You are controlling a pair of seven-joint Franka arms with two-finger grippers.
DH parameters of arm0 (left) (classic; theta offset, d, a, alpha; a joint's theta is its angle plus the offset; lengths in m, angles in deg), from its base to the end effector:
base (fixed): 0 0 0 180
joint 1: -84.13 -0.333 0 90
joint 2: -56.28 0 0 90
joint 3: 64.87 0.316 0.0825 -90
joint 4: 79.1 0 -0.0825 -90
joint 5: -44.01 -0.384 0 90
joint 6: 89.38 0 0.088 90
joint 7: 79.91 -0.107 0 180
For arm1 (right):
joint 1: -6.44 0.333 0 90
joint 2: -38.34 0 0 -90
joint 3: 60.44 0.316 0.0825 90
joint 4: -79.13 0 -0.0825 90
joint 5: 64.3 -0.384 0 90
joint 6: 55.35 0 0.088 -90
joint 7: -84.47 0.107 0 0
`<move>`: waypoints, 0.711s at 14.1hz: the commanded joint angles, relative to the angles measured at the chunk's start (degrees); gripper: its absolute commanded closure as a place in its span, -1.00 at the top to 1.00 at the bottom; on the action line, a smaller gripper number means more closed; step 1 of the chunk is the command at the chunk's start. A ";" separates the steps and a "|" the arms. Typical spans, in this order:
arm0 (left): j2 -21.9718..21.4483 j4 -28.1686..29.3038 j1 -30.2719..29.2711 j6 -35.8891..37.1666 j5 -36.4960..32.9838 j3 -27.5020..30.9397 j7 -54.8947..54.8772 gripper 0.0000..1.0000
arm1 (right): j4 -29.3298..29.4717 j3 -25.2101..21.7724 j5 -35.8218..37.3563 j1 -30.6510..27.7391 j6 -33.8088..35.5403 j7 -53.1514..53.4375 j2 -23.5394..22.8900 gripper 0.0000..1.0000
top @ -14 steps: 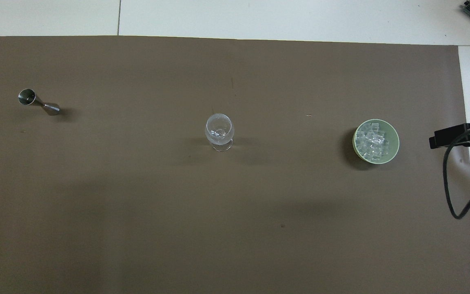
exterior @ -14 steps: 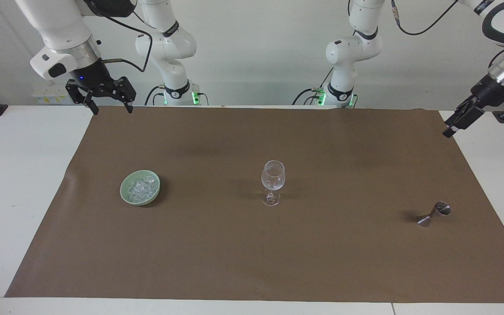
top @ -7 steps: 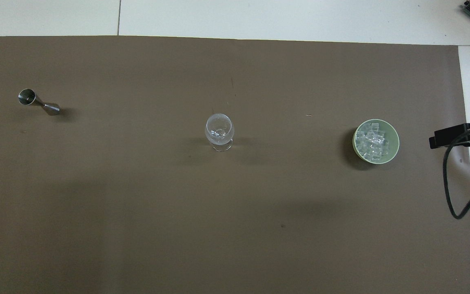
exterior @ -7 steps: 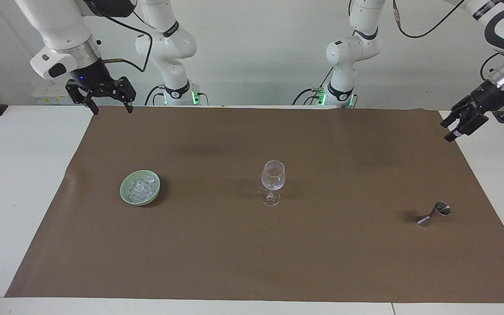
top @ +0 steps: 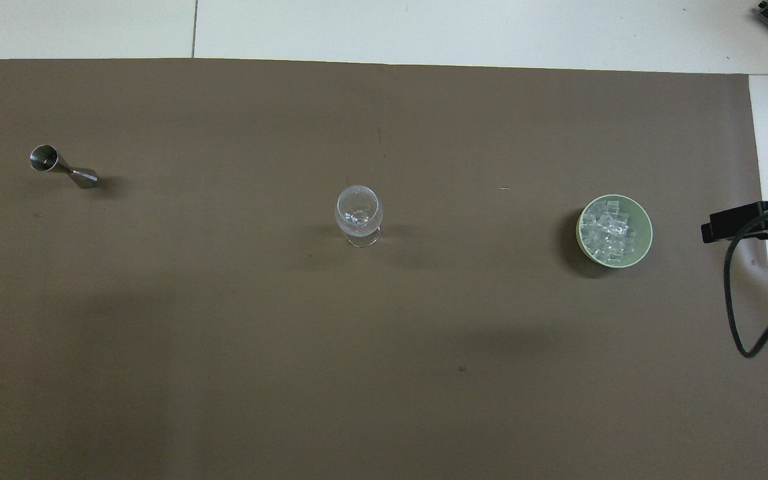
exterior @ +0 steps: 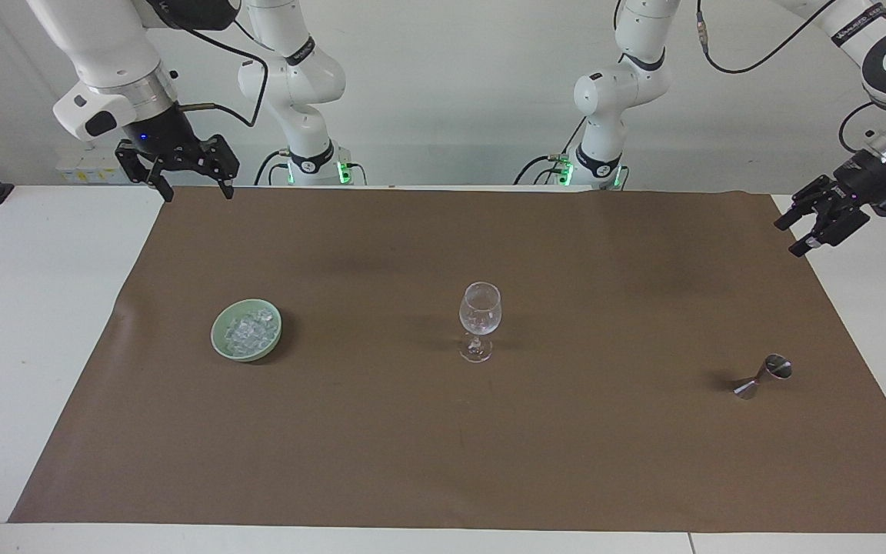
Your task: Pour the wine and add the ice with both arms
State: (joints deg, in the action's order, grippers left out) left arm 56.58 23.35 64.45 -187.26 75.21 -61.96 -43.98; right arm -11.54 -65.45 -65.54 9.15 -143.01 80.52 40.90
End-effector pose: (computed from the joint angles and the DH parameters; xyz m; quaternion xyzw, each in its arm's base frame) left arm 0.5344 0.1696 0.5434 0.8160 0.5124 -0.0714 0.2579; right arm 0.5362 -0.0203 0.6397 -0.9998 -0.0148 0.0033 0.0130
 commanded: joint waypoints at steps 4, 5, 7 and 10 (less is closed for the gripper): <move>2.86 0.38 -2.64 -1.08 4.46 -0.54 1.77 1.00 | -1.18 0.09 -0.17 -0.34 0.20 -1.23 1.14 1.00; 3.12 0.29 -2.73 -2.39 5.52 -0.54 3.00 1.00 | -1.27 0.09 -0.17 -0.34 0.20 -1.23 1.14 1.00; 3.74 0.29 -2.82 -3.10 7.01 -0.54 3.36 1.00 | -1.18 0.09 -0.17 -0.34 0.20 -1.23 1.14 1.00; 5.23 0.29 -5.28 -3.02 11.58 -0.54 3.36 1.00 | -1.18 0.09 -0.17 -0.34 0.20 -1.23 1.14 1.00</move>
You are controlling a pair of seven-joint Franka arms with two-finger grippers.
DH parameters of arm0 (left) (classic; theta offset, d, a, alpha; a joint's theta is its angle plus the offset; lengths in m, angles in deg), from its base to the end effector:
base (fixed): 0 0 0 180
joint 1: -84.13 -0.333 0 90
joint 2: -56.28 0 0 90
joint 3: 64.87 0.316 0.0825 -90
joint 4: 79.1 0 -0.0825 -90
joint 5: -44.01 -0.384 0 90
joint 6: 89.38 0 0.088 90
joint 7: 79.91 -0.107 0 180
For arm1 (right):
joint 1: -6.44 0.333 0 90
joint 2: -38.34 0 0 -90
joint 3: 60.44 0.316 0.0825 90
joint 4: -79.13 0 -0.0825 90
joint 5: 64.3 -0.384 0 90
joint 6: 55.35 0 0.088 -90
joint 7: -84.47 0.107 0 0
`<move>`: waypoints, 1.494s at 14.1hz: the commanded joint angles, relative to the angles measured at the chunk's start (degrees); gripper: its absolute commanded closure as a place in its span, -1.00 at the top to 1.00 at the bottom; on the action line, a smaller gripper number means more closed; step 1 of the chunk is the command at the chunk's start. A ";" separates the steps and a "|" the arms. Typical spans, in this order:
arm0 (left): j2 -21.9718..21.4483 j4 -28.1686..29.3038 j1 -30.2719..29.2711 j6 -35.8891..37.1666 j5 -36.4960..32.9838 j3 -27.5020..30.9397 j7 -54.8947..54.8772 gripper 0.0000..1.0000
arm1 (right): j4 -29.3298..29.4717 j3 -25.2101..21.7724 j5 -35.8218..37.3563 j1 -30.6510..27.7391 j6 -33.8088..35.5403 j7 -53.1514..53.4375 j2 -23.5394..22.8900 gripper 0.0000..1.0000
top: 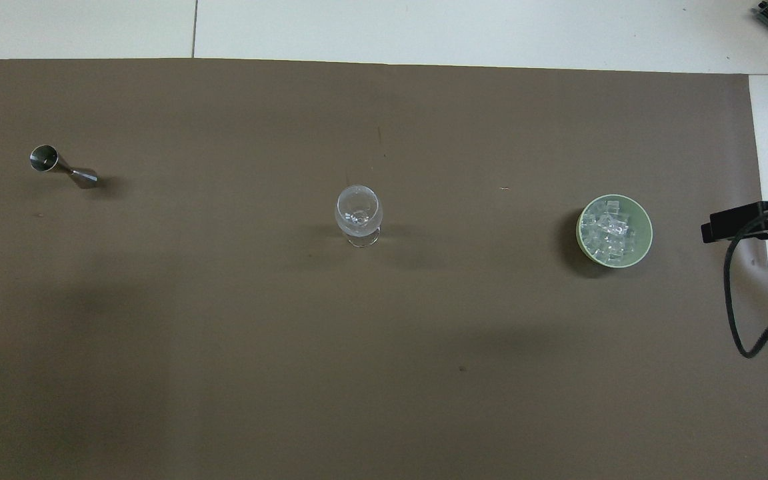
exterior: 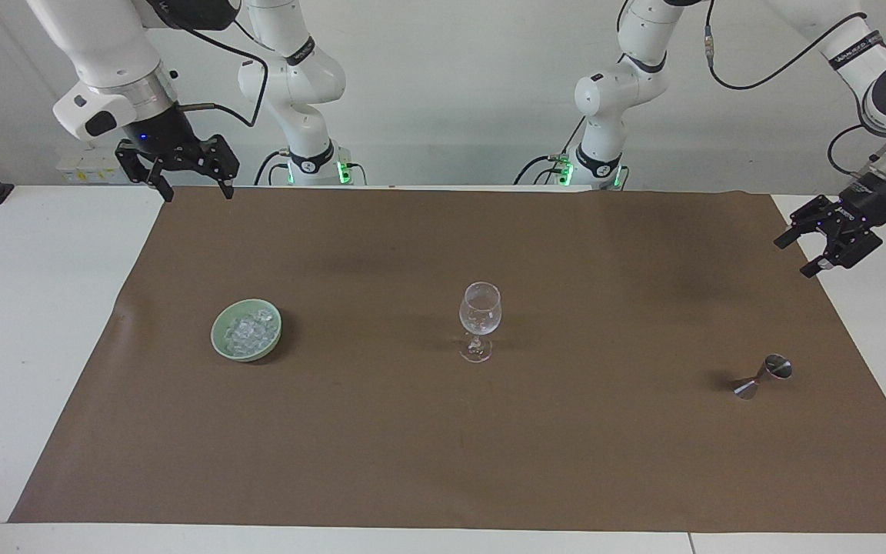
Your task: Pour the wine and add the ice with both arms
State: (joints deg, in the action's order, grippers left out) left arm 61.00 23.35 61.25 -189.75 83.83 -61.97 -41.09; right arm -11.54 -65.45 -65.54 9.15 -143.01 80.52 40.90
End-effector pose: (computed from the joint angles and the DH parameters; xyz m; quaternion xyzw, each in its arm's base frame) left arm 0.5478 0.2001 0.5096 0.7506 0.5704 -0.0925 0.3204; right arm 0.5362 -0.0203 0.6397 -0.9998 -0.0148 0.0033 0.0130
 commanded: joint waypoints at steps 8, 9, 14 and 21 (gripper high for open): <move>5.30 0.12 -4.63 -2.64 6.32 -0.53 0.20 1.00 | -1.18 0.09 -0.17 -0.34 0.20 -1.23 1.14 1.00; 6.78 0.12 -5.59 -2.20 6.93 -0.62 0.20 1.00 | -1.18 0.09 -0.17 -0.34 0.20 -1.23 1.14 1.00; 10.48 -0.06 -7.79 -1.75 11.32 -0.71 0.03 1.00 | -1.18 0.09 -0.17 -0.34 0.20 -1.23 1.14 1.00; 16.37 1.18 -9.46 -5.44 20.02 -0.71 -0.15 1.00 | -1.18 0.09 -0.17 -0.34 0.20 -1.23 1.14 1.00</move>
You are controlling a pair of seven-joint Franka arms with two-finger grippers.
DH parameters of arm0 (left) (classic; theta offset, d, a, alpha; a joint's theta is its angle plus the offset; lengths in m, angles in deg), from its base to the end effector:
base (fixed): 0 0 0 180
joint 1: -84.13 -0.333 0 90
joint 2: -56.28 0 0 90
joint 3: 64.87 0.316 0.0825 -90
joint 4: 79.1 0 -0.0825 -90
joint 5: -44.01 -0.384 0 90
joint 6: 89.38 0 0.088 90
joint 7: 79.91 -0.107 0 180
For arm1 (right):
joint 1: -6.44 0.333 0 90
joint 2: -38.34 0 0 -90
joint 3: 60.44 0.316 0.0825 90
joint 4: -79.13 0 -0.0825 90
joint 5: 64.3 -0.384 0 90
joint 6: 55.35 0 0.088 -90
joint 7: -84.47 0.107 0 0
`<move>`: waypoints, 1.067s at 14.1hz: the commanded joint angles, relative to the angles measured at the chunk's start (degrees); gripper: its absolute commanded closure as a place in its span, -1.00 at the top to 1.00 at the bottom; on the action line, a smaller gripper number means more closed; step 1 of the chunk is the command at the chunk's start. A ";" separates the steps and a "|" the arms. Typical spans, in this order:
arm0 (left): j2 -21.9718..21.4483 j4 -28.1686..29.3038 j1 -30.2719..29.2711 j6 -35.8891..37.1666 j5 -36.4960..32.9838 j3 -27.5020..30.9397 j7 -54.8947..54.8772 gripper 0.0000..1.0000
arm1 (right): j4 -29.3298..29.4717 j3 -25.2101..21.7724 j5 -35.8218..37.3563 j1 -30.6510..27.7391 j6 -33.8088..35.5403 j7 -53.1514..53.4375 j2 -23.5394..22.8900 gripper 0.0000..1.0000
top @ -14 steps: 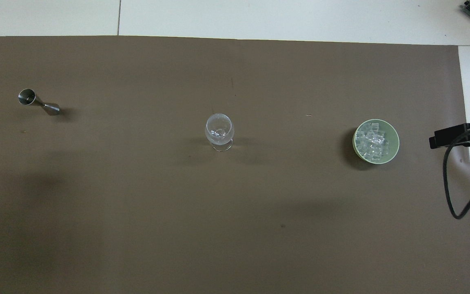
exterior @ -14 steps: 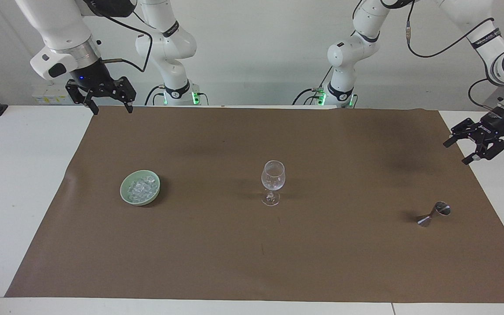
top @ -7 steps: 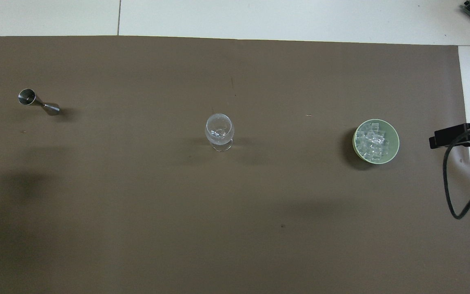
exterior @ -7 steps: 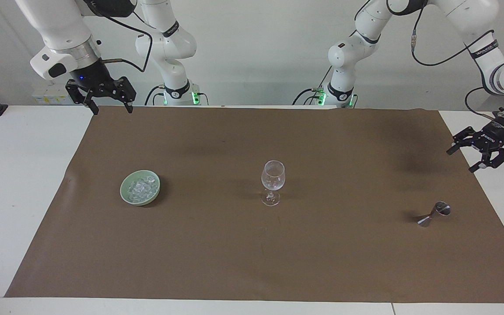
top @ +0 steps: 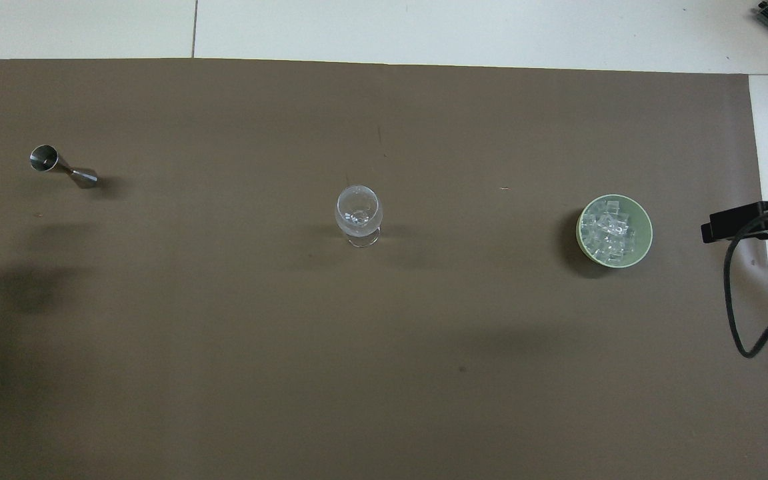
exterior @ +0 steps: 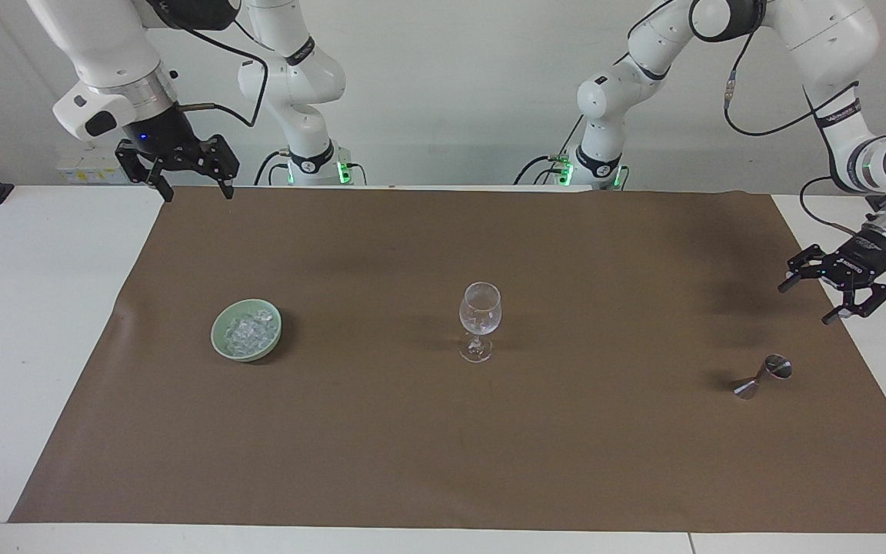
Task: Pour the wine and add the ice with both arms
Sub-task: 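Reach the left gripper toward the small metal cup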
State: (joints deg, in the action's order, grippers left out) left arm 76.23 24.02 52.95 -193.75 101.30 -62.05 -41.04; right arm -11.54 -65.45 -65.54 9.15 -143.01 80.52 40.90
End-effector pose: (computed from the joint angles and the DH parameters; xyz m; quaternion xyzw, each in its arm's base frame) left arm 0.5551 0.2885 0.3625 0.5854 0.6717 -0.1596 0.4250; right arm 0.5362 -0.0203 0.6397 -0.9998 -0.0148 0.0033 0.0130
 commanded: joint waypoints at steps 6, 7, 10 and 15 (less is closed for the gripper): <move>5.09 1.64 -1.52 -3.03 9.58 -0.63 -0.20 1.00 | -1.27 0.09 -0.17 -0.34 0.20 -1.23 1.14 1.00; 6.05 1.38 -1.52 -3.12 9.86 -0.63 -0.20 1.00 | -1.18 0.09 -0.17 -0.34 0.20 -1.23 1.14 1.00; 8.87 1.03 -1.52 -3.82 12.13 -1.06 -1.50 1.00 | -1.18 0.17 -0.17 -0.34 0.20 -1.23 1.14 1.00; 10.28 1.20 -0.38 -8.21 17.41 -1.77 -2.04 1.00 | -1.27 0.09 -0.17 -0.34 0.20 -1.23 1.14 1.00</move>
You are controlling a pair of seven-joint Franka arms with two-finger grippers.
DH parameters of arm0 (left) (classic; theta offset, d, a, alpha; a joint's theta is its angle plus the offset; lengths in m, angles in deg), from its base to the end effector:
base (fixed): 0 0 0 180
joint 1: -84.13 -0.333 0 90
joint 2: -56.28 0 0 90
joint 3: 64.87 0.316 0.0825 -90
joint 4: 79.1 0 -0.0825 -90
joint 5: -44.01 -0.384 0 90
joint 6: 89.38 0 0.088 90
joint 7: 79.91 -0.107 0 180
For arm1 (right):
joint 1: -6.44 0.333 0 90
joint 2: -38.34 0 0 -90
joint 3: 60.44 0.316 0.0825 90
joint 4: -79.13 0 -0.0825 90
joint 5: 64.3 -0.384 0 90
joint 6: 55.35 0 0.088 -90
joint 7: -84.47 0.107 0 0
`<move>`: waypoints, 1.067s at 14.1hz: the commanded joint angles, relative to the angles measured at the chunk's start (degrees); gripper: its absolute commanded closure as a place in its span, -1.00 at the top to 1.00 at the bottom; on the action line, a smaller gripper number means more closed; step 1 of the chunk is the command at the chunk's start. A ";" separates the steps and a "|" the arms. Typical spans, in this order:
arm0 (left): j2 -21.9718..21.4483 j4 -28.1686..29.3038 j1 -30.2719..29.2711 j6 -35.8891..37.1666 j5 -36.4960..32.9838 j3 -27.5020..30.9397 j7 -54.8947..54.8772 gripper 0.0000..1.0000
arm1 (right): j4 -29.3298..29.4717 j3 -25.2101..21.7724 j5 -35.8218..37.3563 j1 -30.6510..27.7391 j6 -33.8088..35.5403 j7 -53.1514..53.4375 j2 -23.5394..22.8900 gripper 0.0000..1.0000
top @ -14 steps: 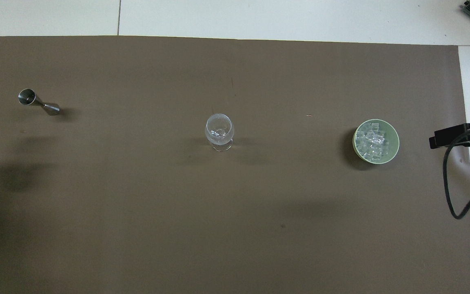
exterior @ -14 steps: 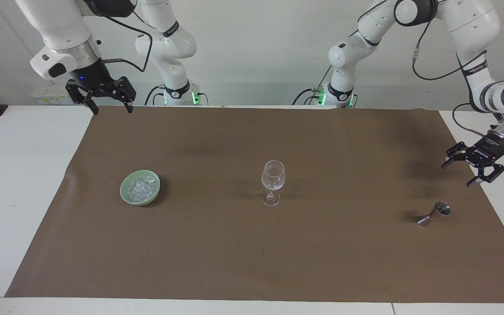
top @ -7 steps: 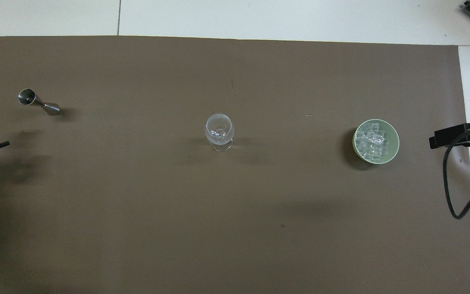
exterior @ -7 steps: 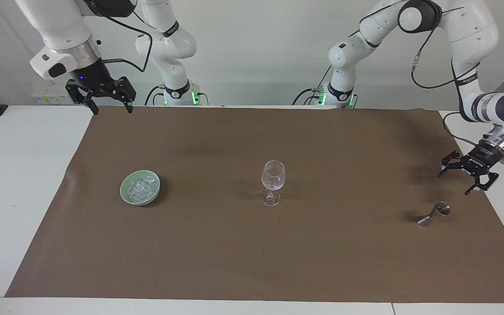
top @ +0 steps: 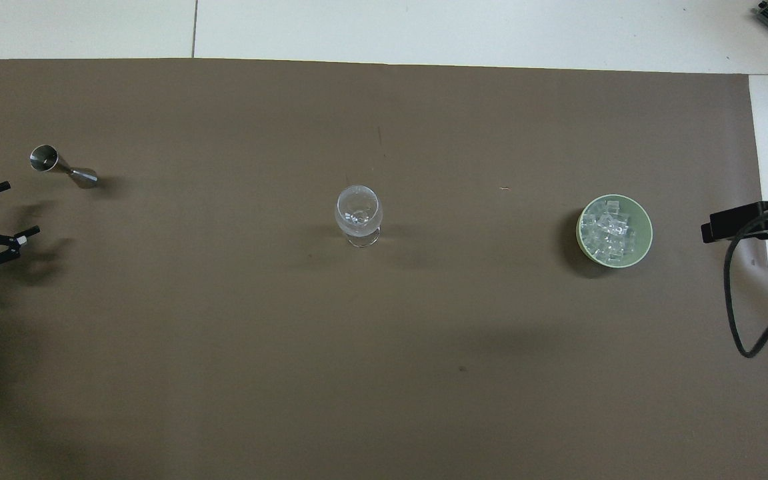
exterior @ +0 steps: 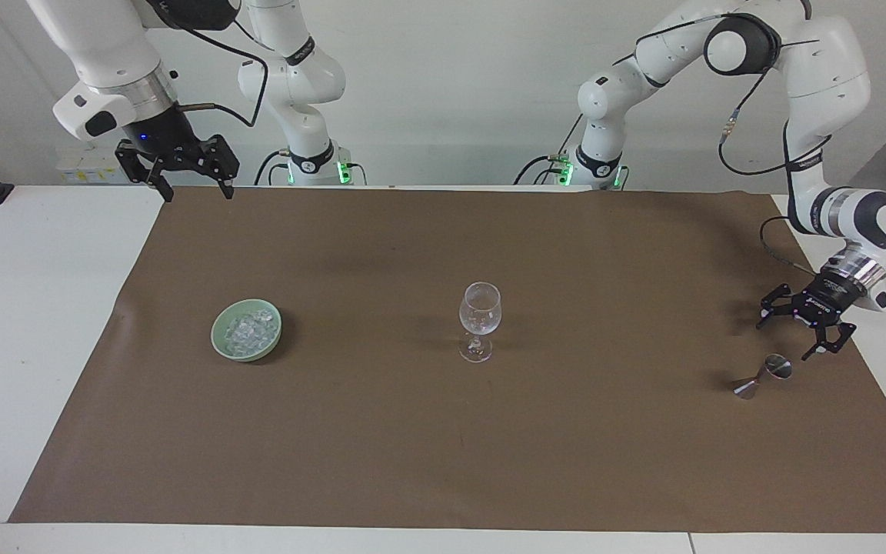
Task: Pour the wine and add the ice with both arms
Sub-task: 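Reach the left gripper toward the small metal cup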
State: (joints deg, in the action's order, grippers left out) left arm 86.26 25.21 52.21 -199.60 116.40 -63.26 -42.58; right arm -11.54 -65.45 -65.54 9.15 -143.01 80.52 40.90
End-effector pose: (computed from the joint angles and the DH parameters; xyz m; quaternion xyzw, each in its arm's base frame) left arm 0.5647 0.2926 0.2569 0.4640 0.7164 -0.1832 0.4878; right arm 0.5362 -0.0203 0.6397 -0.9998 -0.0148 0.0033 0.0130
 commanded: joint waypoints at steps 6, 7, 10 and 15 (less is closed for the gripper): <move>0.69 0.01 0.46 -3.68 6.71 -1.17 0.02 1.00 | -1.18 0.09 -0.17 -0.34 0.20 -1.23 1.14 1.00; 0.78 0.10 0.81 -3.94 7.67 -1.17 0.02 1.00 | -1.18 0.09 -0.17 -0.34 0.20 -1.23 1.14 1.00; 0.87 0.01 1.77 -4.74 8.38 -1.70 -0.07 1.00 | -1.27 0.09 -0.17 -0.34 0.20 -1.23 1.14 1.00; 2.54 0.28 2.31 -5.71 11.71 -3.10 -0.25 1.00 | -1.18 0.09 -0.17 -0.34 0.20 -1.23 1.14 1.00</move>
State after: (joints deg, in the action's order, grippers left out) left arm 87.84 25.34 54.49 -204.59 125.97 -66.26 -42.55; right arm -11.54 -65.45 -65.54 9.15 -143.01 80.52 40.90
